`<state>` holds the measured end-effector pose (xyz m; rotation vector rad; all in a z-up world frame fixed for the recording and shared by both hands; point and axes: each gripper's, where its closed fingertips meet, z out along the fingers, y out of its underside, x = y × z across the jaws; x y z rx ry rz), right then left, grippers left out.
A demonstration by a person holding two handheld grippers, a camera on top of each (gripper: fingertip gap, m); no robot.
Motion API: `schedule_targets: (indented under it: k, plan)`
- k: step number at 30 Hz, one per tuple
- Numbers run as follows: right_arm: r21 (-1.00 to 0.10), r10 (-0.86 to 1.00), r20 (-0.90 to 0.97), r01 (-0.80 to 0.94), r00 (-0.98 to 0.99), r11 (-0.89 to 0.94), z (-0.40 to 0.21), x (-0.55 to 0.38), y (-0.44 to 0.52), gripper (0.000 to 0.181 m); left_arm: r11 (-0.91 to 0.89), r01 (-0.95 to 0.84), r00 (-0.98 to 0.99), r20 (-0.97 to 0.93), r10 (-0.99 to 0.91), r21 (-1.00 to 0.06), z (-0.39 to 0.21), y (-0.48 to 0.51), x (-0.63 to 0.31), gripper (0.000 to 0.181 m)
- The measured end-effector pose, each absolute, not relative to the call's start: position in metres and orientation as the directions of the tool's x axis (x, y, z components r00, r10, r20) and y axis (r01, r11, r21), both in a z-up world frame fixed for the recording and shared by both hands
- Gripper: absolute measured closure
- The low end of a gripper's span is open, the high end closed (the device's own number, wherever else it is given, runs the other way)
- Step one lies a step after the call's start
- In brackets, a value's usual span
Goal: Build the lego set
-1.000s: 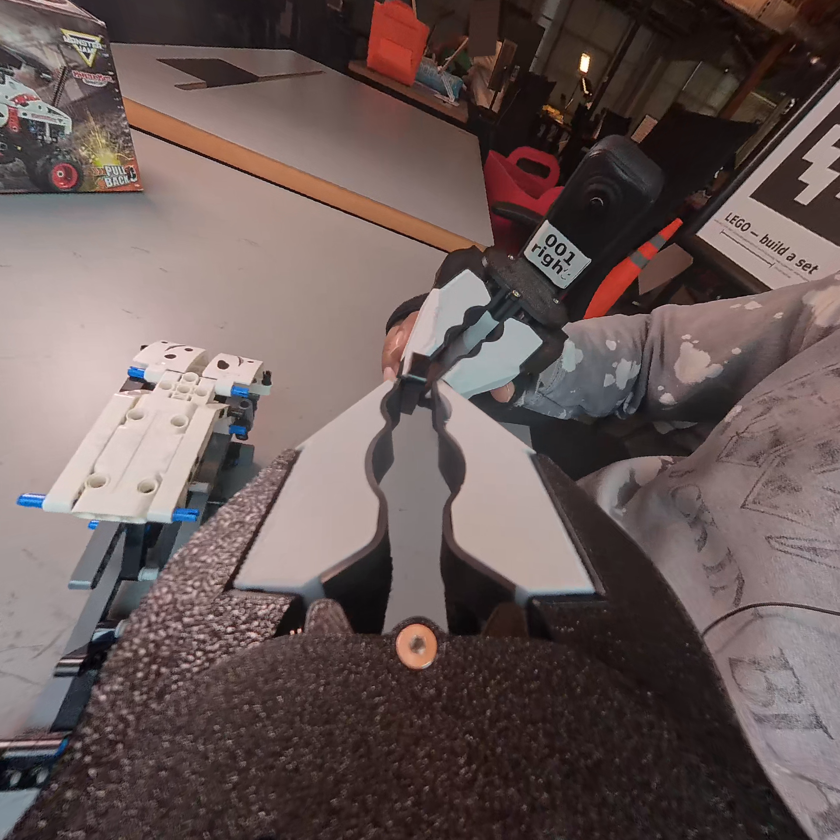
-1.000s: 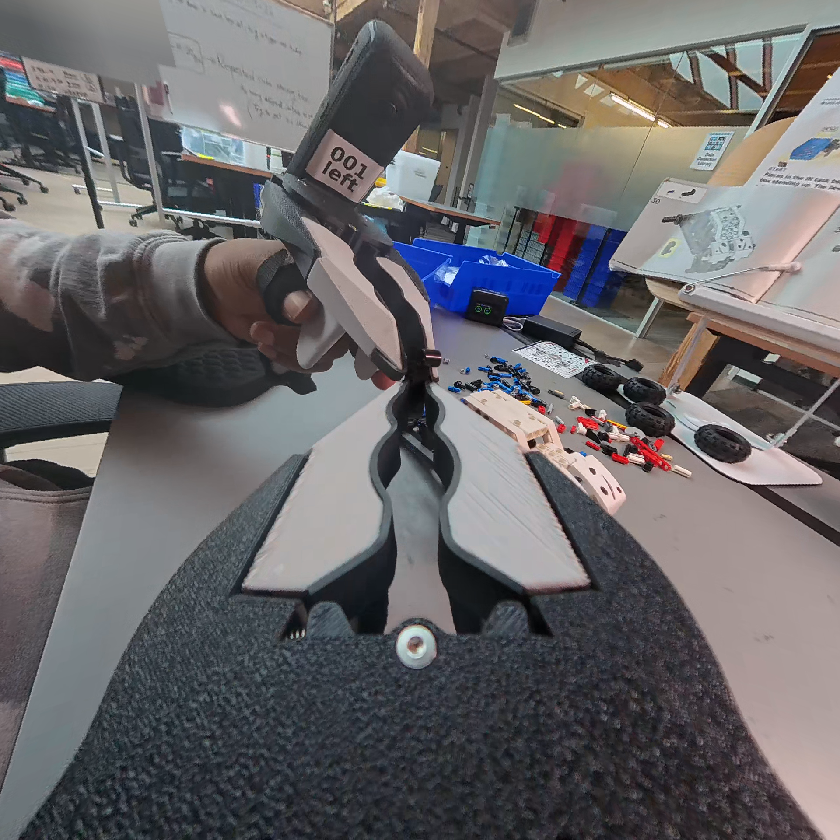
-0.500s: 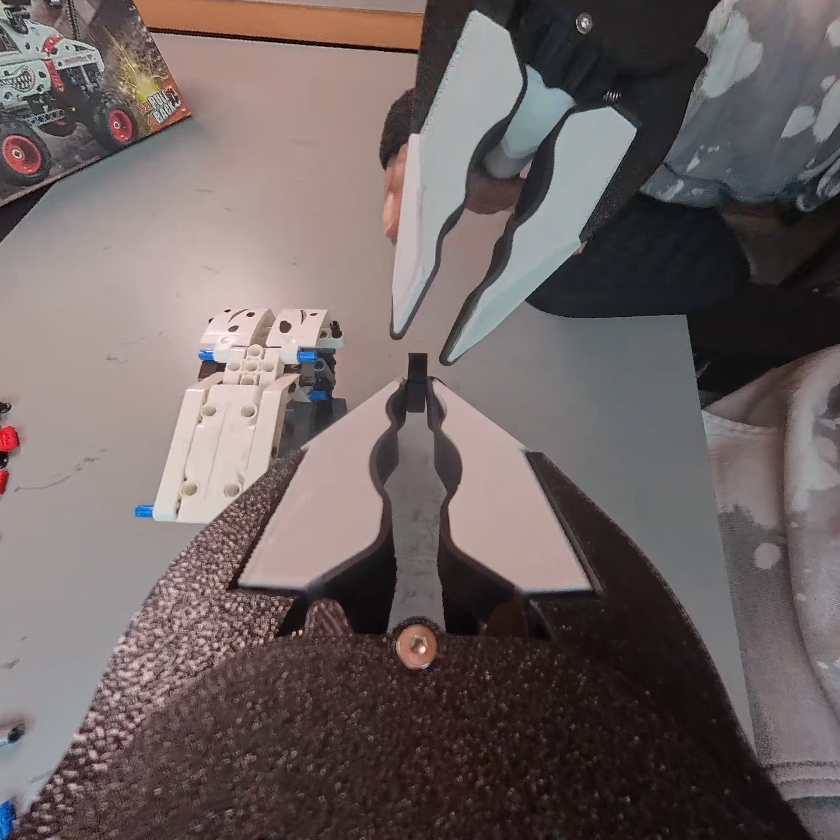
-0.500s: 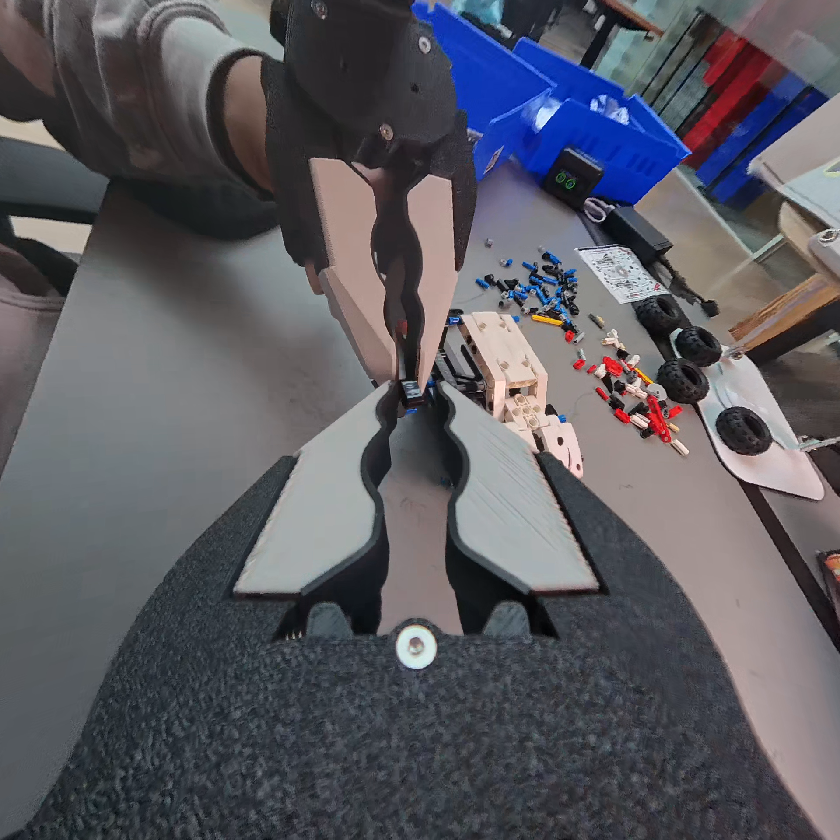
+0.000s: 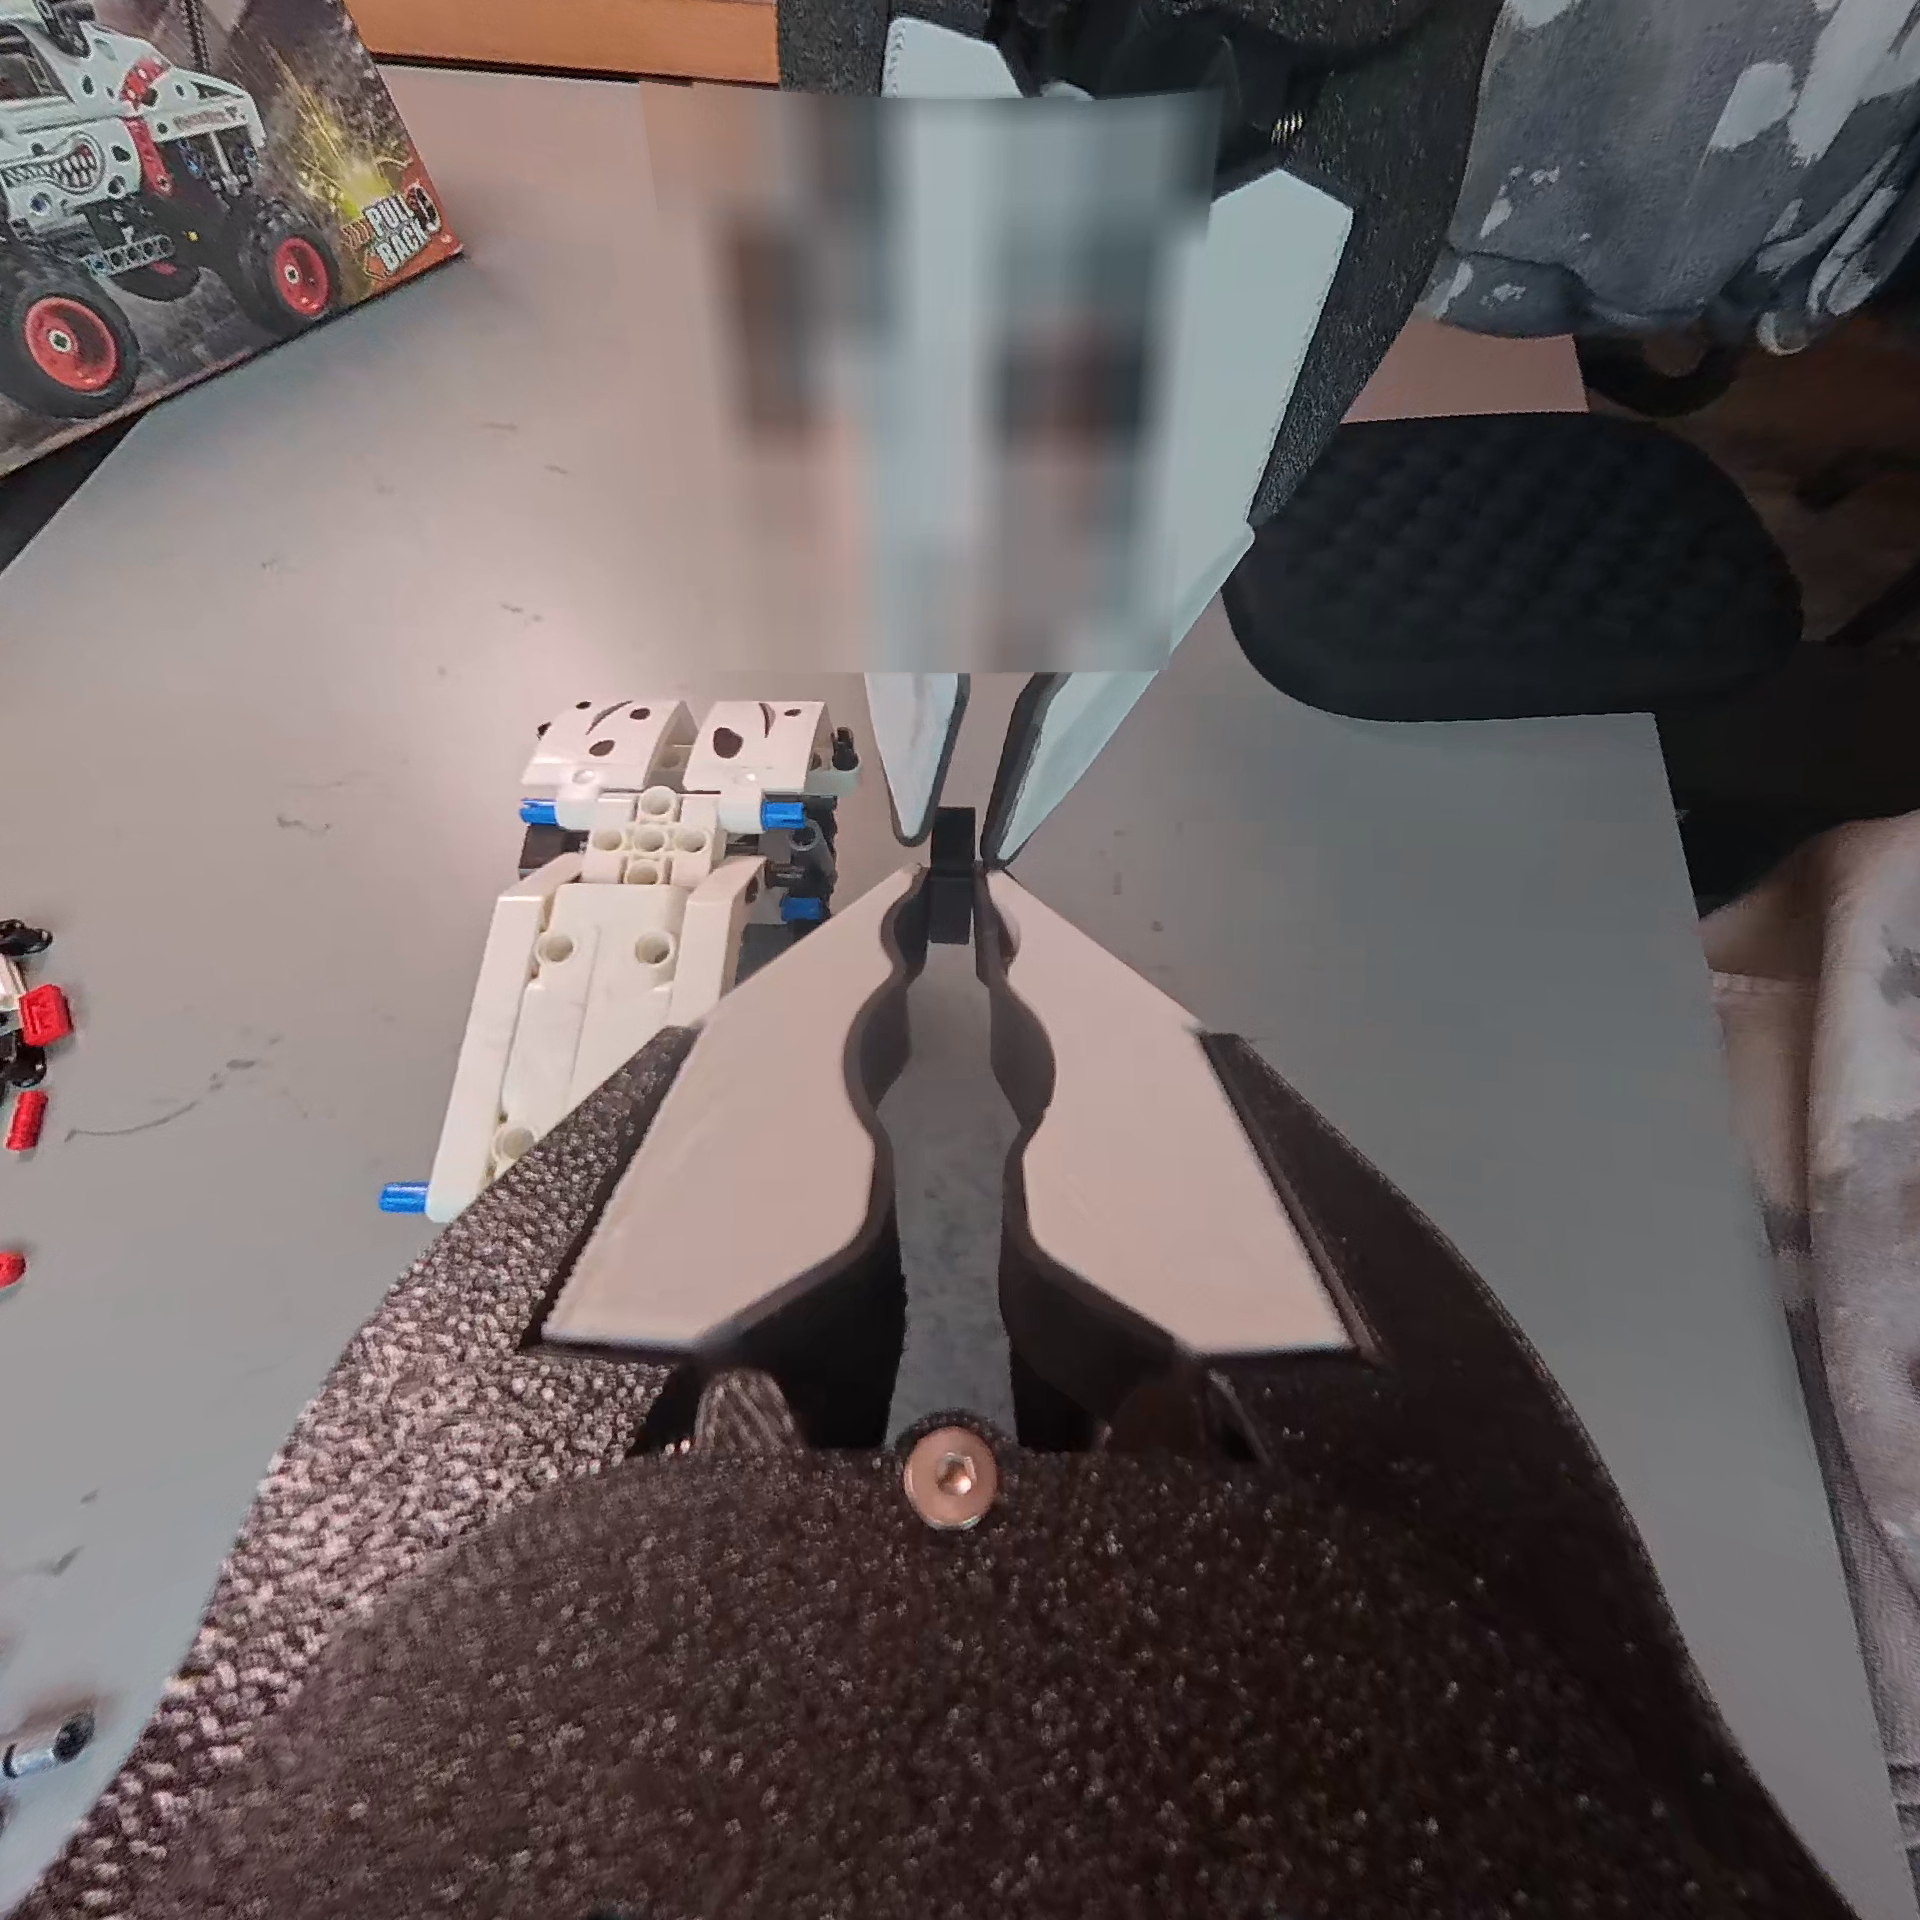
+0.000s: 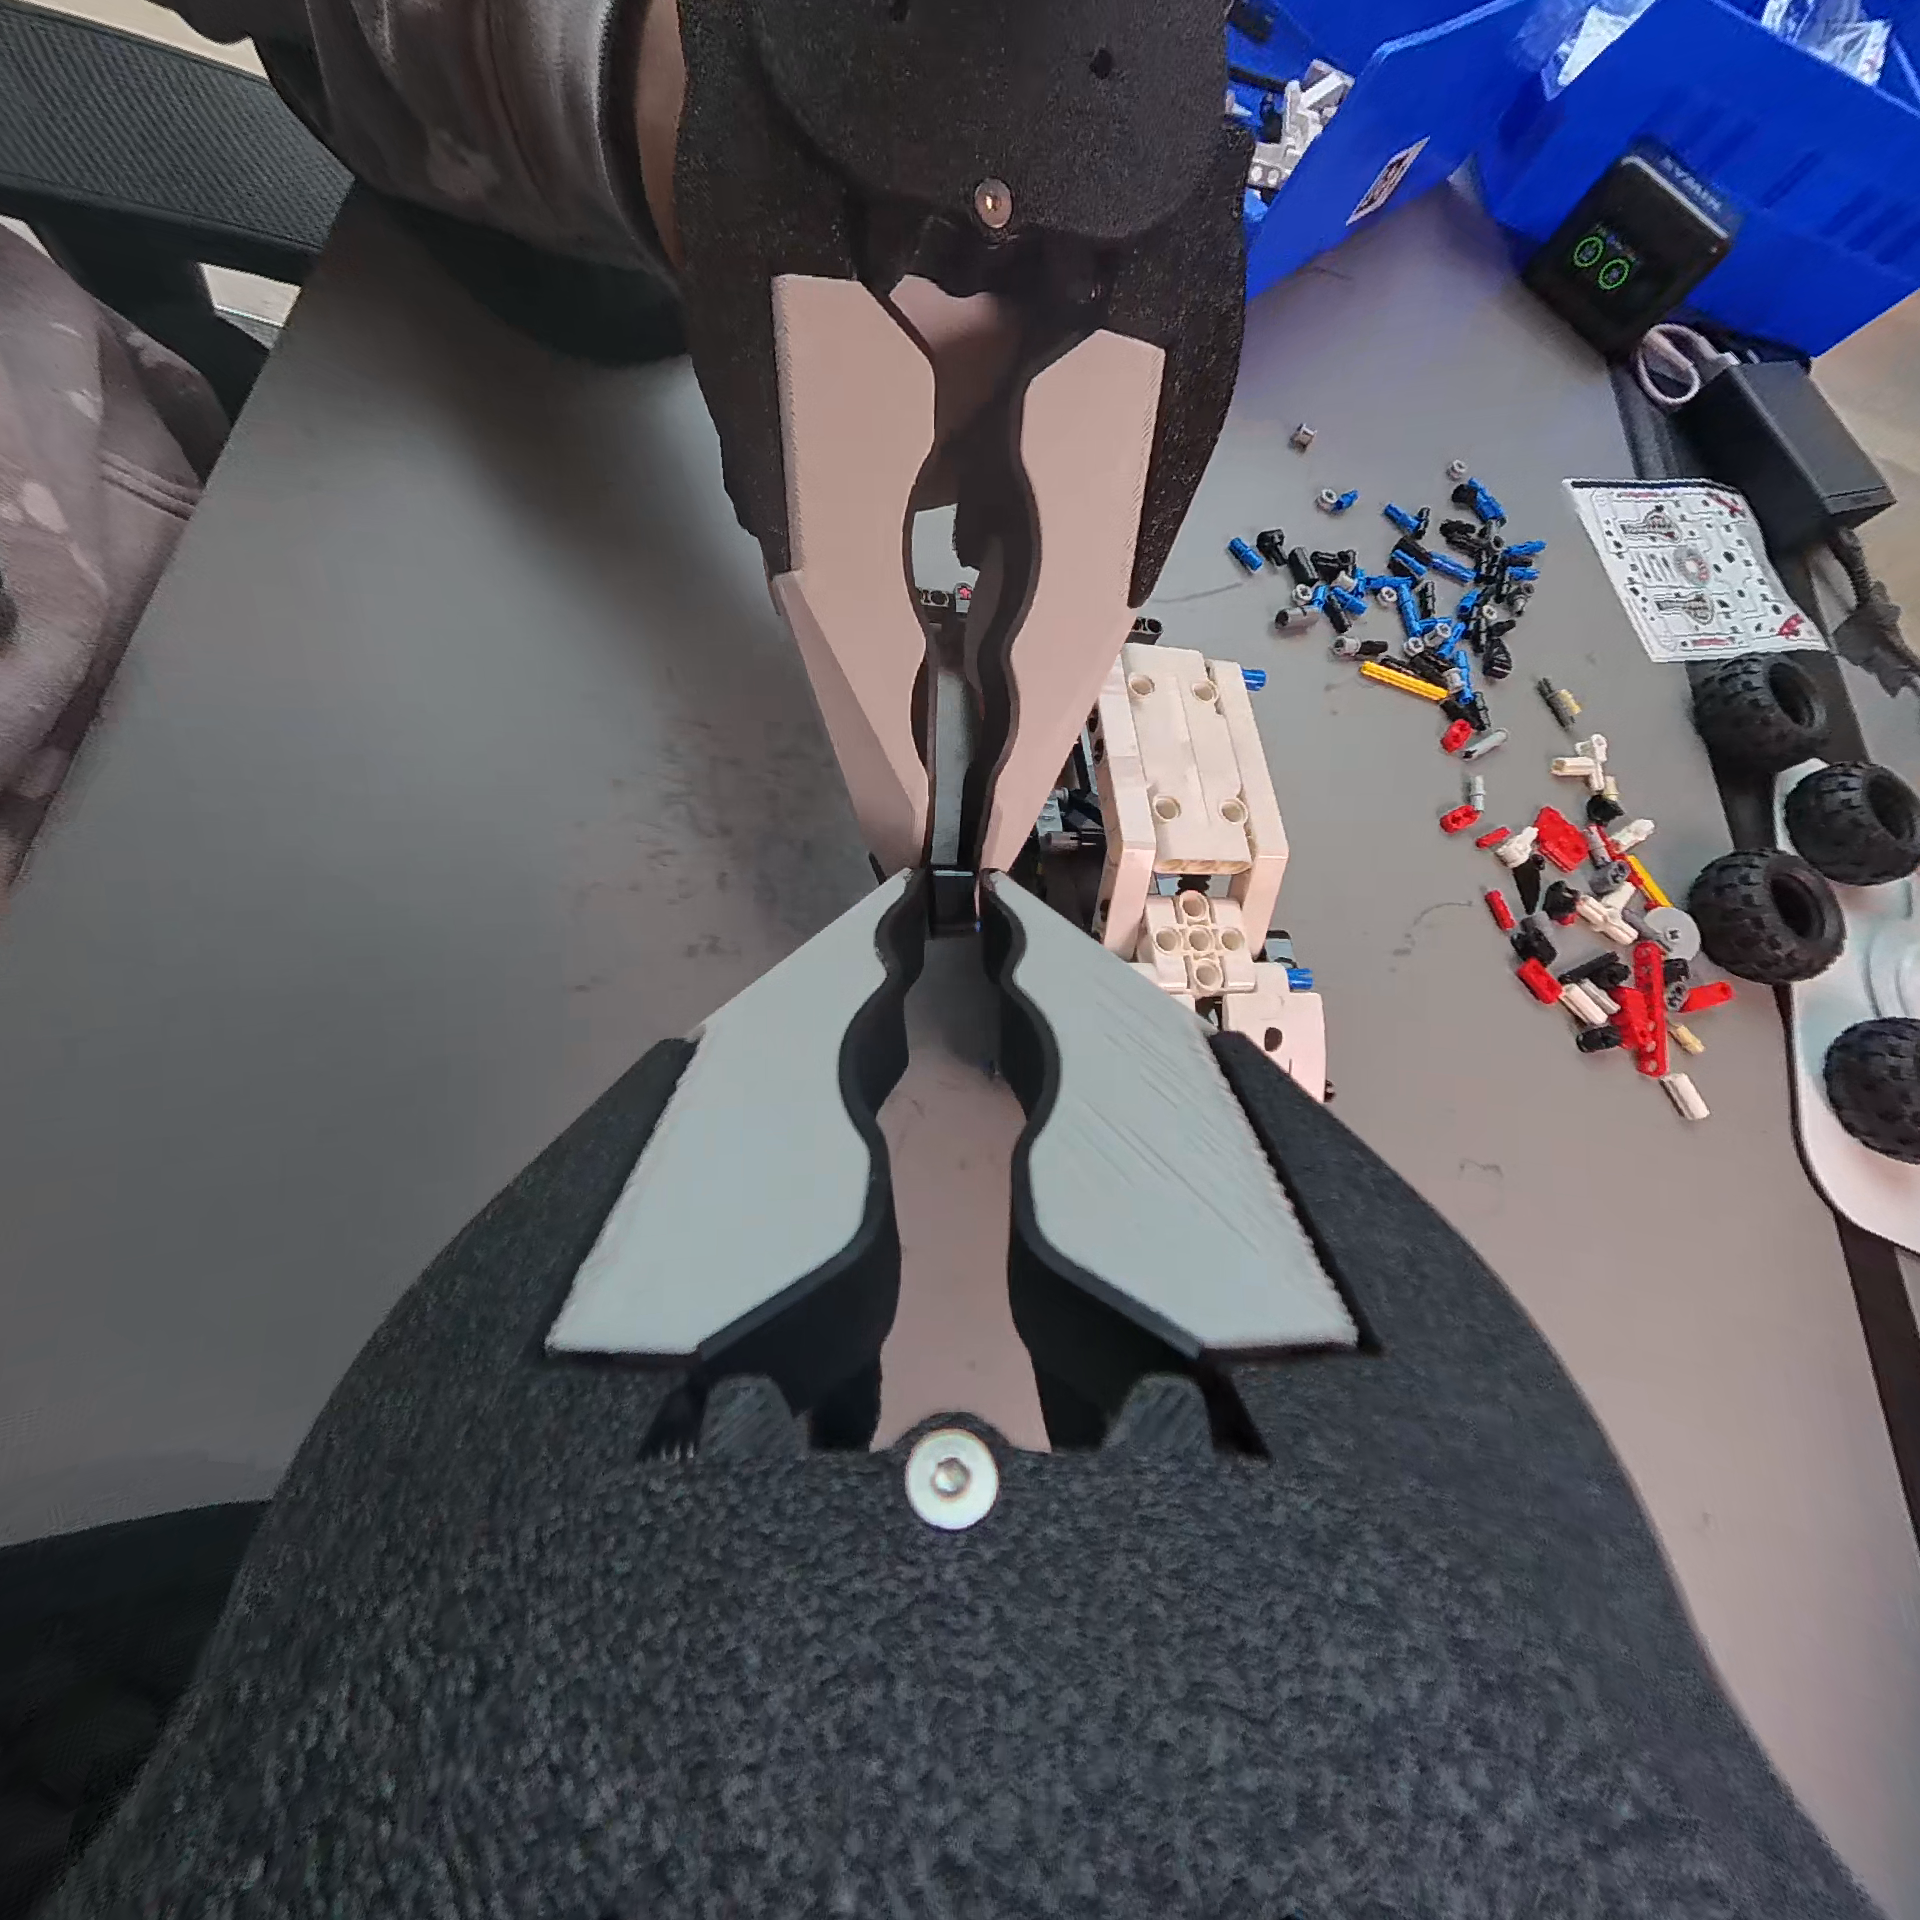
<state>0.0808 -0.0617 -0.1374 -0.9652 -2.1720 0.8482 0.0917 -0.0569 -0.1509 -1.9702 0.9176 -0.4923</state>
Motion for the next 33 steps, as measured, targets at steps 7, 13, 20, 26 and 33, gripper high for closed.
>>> schedule_targets:
  k: [7,13,20,26,33]
  plan:
    - [-0.731,0.771,0.227,0.42,-0.594,0.538,-0.138,0.082,-0.058,0.171,-0.324,-0.394,0.644,-0.007,-0.765,-0.86,-0.147,-0.056,0.091,0.174]
    - [-0.739,0.757,0.185,0.419,-0.627,0.528,-0.138,0.082,-0.061,0.174,-0.348,-0.37,0.645,0.032,-0.764,-0.861,-0.145,-0.06,0.091,0.173]
    - [-0.676,0.765,0.172,0.49,-0.621,0.55,-0.143,0.085,-0.043,0.174,-0.327,-0.415,0.714,-0.081,-0.696,-0.849,-0.103,-0.044,0.048,0.137]
    - [-0.643,0.76,0.212,0.498,-0.614,0.581,-0.151,0.076,-0.04,0.174,-0.429,-0.59,0.633,-0.062,-0.772,-0.684,-0.135,-0.022,0.045,0.09]
    - [-0.593,0.753,0.222,0.527,-0.62,0.609,-0.151,0.075,-0.037,0.174,-0.404,-0.731,0.504,-0.037,-0.863,-0.55,-0.165,-0.012,0.06,0.073]
